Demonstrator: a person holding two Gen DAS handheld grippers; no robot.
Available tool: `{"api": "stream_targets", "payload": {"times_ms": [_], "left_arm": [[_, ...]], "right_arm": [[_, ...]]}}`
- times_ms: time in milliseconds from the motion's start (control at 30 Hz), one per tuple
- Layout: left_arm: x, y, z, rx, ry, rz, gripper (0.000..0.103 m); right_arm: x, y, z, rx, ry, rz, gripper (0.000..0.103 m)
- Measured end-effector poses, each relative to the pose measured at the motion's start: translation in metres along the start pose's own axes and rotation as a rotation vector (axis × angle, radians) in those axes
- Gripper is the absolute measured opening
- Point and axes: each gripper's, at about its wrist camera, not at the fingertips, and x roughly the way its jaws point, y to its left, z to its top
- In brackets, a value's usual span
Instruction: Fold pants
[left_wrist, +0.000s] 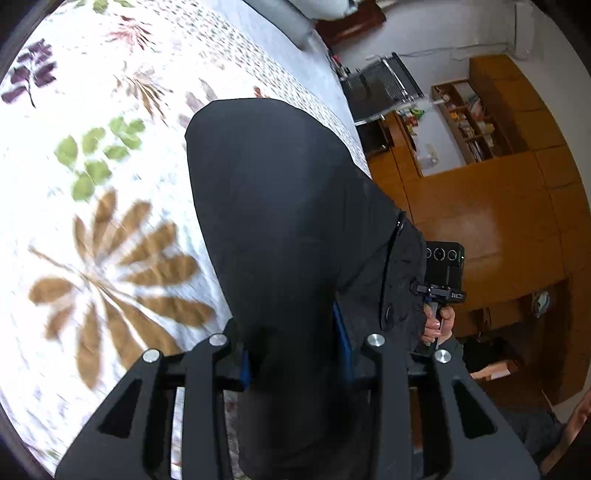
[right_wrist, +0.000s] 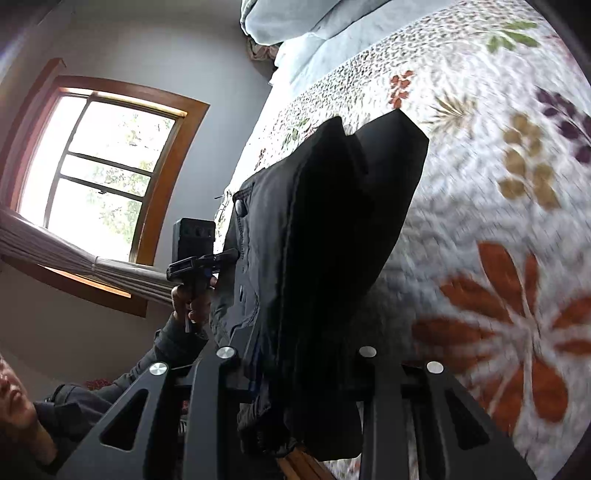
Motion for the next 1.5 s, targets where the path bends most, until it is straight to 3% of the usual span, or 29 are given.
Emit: {"api": "stream_targets", "payload": {"times_ms": [300,533,600,667,733,767,800,833,1000,1133,1300,1500], "left_arm": [[-0.016,0.049,0.064,-0.036,-0.022,0.064,0.033],[-0.015,0.077,0.08,-0.049,-0.015,0.048,0.035],[-0.016,0.083,0.078,-0.053,-0.014,0.032,0.038],[-0.017,0.09,0.075,-0.065,-0.015,0.023,0.046],[-0.018,0.097,0.07,-0.079,-0.035,0.067,0.08],[-0.021,0.099,0.069,-0.084,-0.042,0.074,0.081],[-0.025,0.1,0.067,-0.089,-0.046,0.069,0.086],[-0.028,0.098,0.066,-0.093,-0.051,0.07,0.094],[-0.067,0.085,0.052,-0.063,-0.11,0.219,0.098],[-0.082,0.04,0.034,0.042,-0.168,0.256,0.098],[-0.073,-0.009,-0.003,0.181,-0.216,0.251,0.098],[-0.039,0.003,-0.027,0.215,-0.167,0.363,0.098]], "right_arm": [[0.05,-0.023,0.07,0.017,0.043,-0.022,0.029],[0.072,-0.053,0.097,0.054,0.068,-0.024,0.029],[0.077,-0.063,0.1,0.073,0.074,-0.021,0.032],[0.077,-0.076,0.101,0.097,0.067,-0.047,0.047],[0.08,-0.083,0.098,0.12,0.06,-0.073,0.064],[0.08,-0.083,0.097,0.121,0.052,-0.104,0.071],[0.077,-0.083,0.096,0.124,0.041,-0.11,0.072],[0.074,-0.08,0.097,0.128,0.03,-0.108,0.074],[0.032,-0.047,0.093,0.055,-0.12,-0.225,0.075],[0.012,-0.013,0.093,-0.014,-0.196,-0.151,0.075],[0.045,-0.003,0.109,-0.013,-0.173,-0.157,0.075],[0.075,-0.032,0.123,0.031,-0.153,-0.182,0.075]]}}
